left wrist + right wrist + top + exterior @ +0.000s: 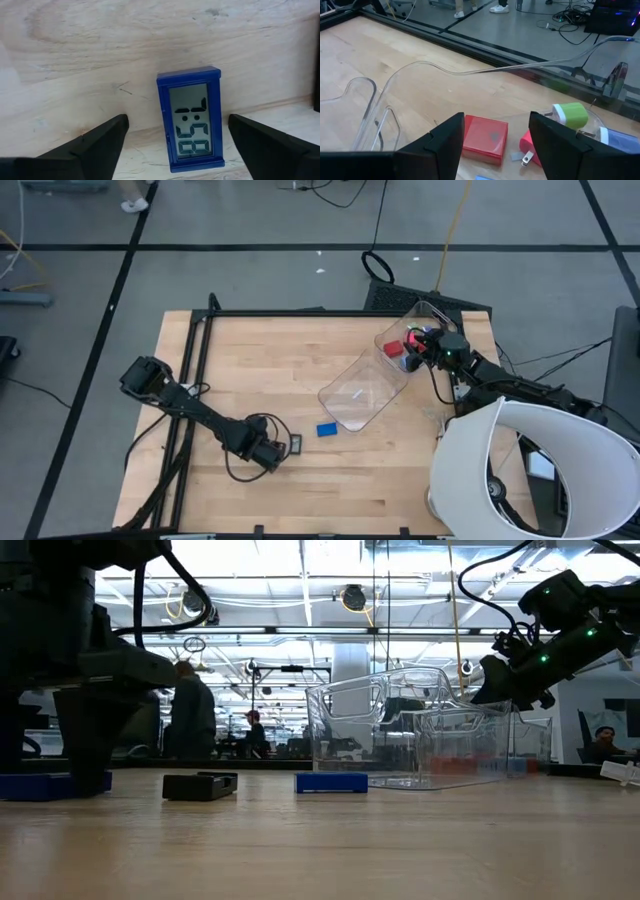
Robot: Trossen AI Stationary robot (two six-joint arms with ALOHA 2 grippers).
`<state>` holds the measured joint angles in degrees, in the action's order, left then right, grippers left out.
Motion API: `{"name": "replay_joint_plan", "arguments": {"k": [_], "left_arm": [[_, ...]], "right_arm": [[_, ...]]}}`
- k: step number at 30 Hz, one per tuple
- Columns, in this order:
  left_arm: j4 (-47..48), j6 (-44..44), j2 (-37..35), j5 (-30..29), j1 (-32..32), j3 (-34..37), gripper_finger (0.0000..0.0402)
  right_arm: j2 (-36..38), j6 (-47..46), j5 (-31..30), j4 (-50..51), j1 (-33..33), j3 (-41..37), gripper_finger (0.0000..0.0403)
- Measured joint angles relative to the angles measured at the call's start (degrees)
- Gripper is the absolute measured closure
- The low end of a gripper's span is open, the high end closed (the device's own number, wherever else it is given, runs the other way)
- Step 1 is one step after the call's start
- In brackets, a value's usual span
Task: Pick & Place Office items
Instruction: Put the dark blue digital timer into the left transparent bin
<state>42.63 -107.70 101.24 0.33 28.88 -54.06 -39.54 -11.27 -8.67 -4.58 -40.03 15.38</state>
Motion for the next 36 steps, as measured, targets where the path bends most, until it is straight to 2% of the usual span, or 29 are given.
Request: {"name": "replay_joint_plan", "arguments": {"k": [9,15,20,24,29,33,36], "left_arm": [[-0.27,0.0,0.01,-2.1,0.14,0.17,0.0148],[-0.46,3.26,0.01,-2.72,0.19,0.17,0.0181],[-0.44,4.12,0.06,-7.06,1.31,0.22,0.0214],[-0.33,4.49,0.08,-8.1,1.79,0.22,0.0244],[-0.27,4.48,0.08,-8.57,1.79,0.22,0.0246],[-0.41,4.84,0.12,-9.6,1.79,0.22,0.022],[-0.44,5.23,-0.12,-9.99,1.79,0.26,0.0223]], "right_arm": [[0.01,0.0,0.0,0.05,0.0,0.0,0.019],[0.01,-0.02,0.0,0.05,0.0,0.0,0.019],[0.01,-0.02,0.0,0.05,0.0,0.0,0.019],[-0.01,-0.02,0.0,0.07,0.0,0.0,0.019],[0.01,-0.02,0.0,0.06,0.01,0.0,0.019],[0.01,-0.02,0.0,0.06,0.0,0.0,0.019],[0.01,-0.02,0.0,0.05,0.0,0.0,0.019]]}}
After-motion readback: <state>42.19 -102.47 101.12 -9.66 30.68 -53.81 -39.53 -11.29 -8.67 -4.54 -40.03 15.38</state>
